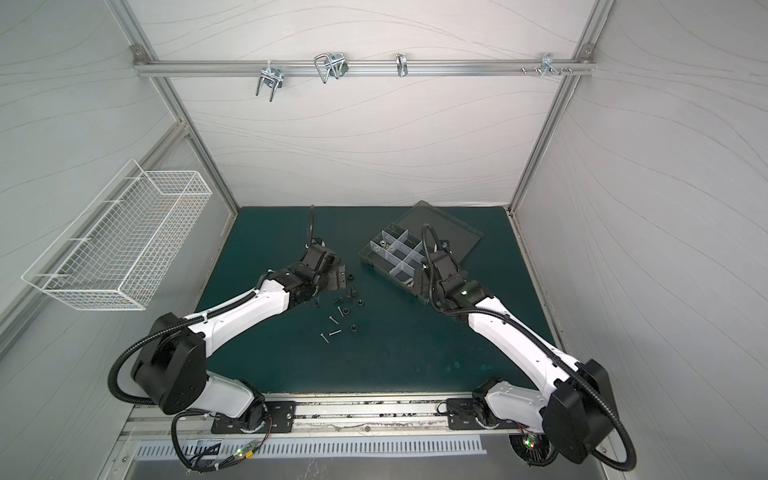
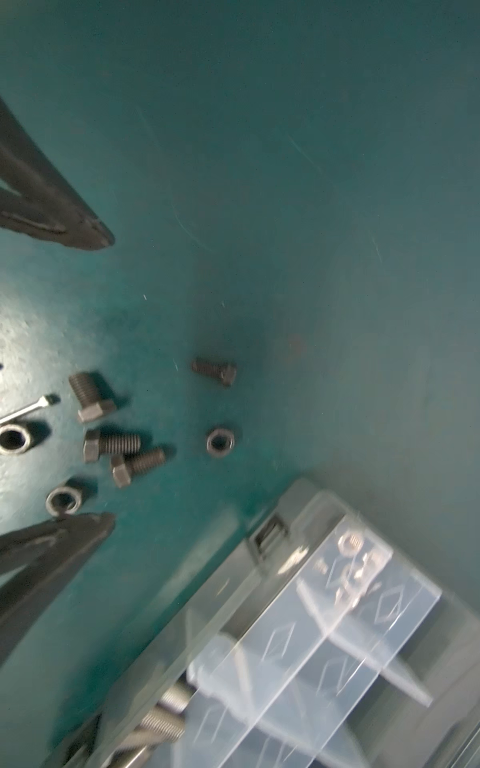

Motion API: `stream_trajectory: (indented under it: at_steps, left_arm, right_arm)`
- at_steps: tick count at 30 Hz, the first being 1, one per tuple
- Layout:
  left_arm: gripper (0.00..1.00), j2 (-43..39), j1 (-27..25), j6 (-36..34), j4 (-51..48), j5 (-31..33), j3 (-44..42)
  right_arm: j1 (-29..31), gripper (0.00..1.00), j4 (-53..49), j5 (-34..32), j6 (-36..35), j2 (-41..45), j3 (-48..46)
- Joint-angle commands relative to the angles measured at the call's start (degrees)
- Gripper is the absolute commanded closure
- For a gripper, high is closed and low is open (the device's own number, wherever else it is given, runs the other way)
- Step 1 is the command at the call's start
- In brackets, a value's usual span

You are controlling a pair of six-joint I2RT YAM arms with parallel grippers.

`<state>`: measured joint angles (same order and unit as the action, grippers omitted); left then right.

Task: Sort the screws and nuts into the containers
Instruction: 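Withdraw the left arm from the box while the right arm reaches toward the pile, then lower the right gripper onto a black bolt and close it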

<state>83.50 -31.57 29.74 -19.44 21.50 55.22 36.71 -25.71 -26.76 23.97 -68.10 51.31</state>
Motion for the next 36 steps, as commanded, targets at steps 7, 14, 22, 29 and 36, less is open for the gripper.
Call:
stream_trajectory:
  at_steps: [7, 14, 22, 29, 36]
  left_arm:
    - [0.01, -13.12, 0.01, 19.07, -0.13, 18.26, -9.95]
    - [0.01, -13.93, 3.81, 29.08, -8.77, 19.46, -9.21]
    - [0.01, -13.10, 8.38, 40.05, -4.02, 17.27, -12.47]
    - [0.01, -9.72, 8.37, 51.38, 1.25, 24.98, -13.15]
    - [0.01, -2.08, 8.38, 54.90, 2.38, 22.70, -9.03]
  right_arm:
    - [8.18, 0.01, 1.24, 1.40, -3.13, -9.95, 5.55]
    - [10.42, 0.01, 1.57, 8.45, -5.33, -19.83, 12.15]
    - [11.02, 0.01, 0.22, 13.14, -8.56, -30.89, 20.60]
    - [12.16, 0.01, 0.67, 13.56, -11.25, -37.47, 25.52]
    - [13.38, 0.07, 0.27, 13.62, -13.90, -42.09, 29.54]
